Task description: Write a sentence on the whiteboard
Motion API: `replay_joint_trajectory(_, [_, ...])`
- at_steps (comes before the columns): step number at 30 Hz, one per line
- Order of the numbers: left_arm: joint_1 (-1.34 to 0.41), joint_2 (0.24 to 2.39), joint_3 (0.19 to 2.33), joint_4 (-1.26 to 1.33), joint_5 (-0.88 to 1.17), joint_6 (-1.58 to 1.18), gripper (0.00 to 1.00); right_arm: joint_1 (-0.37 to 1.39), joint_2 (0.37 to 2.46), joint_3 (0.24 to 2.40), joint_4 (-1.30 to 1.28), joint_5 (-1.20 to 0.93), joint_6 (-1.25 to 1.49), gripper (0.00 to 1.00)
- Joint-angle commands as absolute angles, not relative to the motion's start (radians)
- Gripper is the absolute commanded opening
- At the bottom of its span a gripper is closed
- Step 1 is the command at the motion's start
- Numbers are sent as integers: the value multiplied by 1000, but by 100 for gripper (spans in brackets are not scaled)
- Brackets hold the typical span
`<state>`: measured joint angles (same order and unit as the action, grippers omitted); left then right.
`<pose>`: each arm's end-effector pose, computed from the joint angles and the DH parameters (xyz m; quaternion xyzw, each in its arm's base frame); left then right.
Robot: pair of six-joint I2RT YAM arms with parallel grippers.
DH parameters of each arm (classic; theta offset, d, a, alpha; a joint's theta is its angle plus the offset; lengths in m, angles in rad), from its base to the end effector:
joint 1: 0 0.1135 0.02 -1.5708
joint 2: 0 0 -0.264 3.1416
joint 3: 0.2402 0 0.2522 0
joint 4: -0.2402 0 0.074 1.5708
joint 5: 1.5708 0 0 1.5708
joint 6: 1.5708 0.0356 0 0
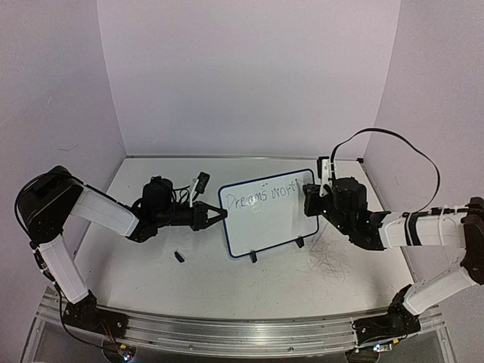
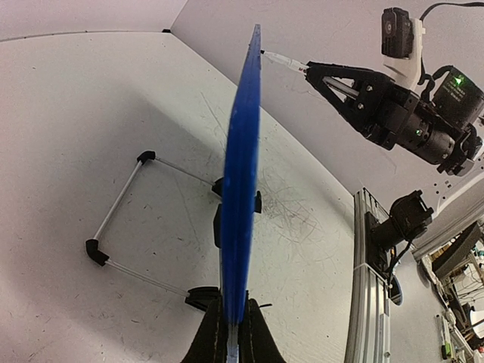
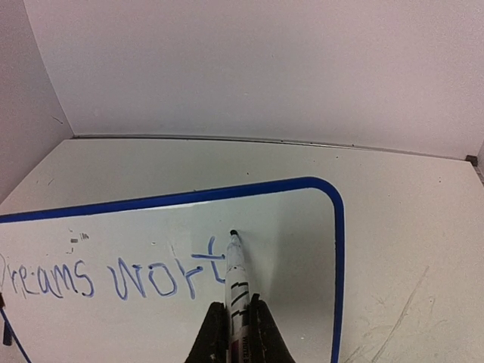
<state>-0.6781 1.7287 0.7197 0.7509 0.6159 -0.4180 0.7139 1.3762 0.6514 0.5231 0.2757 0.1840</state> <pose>0.2538 -0.2308 0.1726 0.2813 0.7246 -0.5079 0.3712 0.2317 0.1879 0.2333 -0.1171 0.7633 0.1759 0.6105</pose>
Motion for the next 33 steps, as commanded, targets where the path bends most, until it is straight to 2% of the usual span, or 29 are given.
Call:
replay_joint_trajectory(1, [-690, 1703, 741, 727, 625, -392, 0, 710, 1390, 687, 521, 296, 177, 0])
replay_joint_trajectory(21, [-690, 1702, 741, 723, 624, -391, 0, 713, 1345, 577, 474, 245, 249, 0])
replay_joint_trajectory(33, [-692, 1701, 742, 722, 622, -391, 0, 713, 1360, 617, 500, 268, 233, 0])
